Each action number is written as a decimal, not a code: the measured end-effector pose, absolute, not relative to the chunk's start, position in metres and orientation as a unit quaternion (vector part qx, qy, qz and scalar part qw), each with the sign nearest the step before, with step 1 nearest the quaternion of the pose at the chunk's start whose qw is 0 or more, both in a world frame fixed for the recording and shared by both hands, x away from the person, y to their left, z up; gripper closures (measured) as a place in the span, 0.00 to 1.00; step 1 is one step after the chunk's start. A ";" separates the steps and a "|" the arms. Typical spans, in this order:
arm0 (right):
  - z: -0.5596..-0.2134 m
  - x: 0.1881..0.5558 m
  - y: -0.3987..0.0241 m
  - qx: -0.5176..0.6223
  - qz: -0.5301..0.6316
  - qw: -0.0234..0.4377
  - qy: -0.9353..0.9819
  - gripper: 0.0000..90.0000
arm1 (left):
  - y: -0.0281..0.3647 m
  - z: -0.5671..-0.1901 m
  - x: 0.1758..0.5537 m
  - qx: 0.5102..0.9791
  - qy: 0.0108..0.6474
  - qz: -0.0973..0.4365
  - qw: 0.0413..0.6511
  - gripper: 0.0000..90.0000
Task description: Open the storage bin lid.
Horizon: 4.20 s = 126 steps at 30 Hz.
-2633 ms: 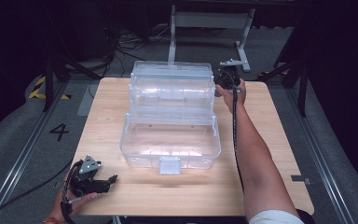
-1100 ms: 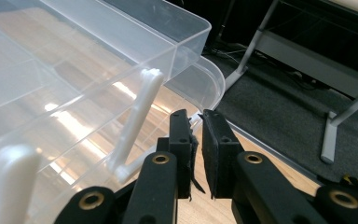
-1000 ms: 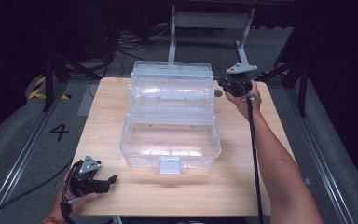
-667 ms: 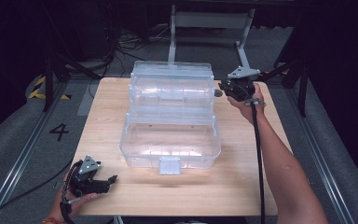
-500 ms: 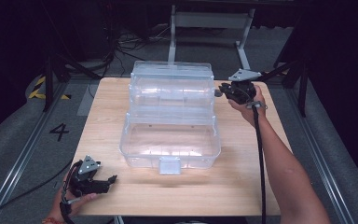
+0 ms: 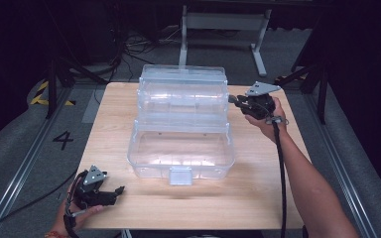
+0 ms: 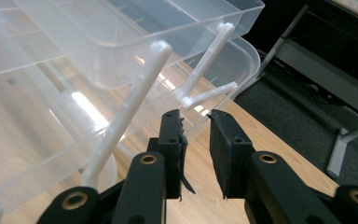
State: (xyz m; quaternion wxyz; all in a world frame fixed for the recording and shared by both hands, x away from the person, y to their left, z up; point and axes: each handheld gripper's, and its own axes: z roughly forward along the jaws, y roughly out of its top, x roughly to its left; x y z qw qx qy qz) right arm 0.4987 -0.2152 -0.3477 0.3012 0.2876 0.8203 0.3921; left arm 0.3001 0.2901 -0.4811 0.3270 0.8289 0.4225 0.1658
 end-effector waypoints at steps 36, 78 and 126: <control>-0.390 0.440 -0.256 0.297 0.382 0.273 0.832 0.51 | 0.290 -0.481 0.300 0.829 0.422 0.166 0.327 0.17; -0.451 0.370 -0.303 0.348 0.320 0.240 0.848 0.32 | 0.288 -0.481 0.307 0.831 0.422 0.164 0.323 0.13; -0.486 0.338 -0.343 0.402 0.366 0.174 0.821 0.20 | 0.282 -0.483 0.316 0.832 0.424 0.161 0.319 0.04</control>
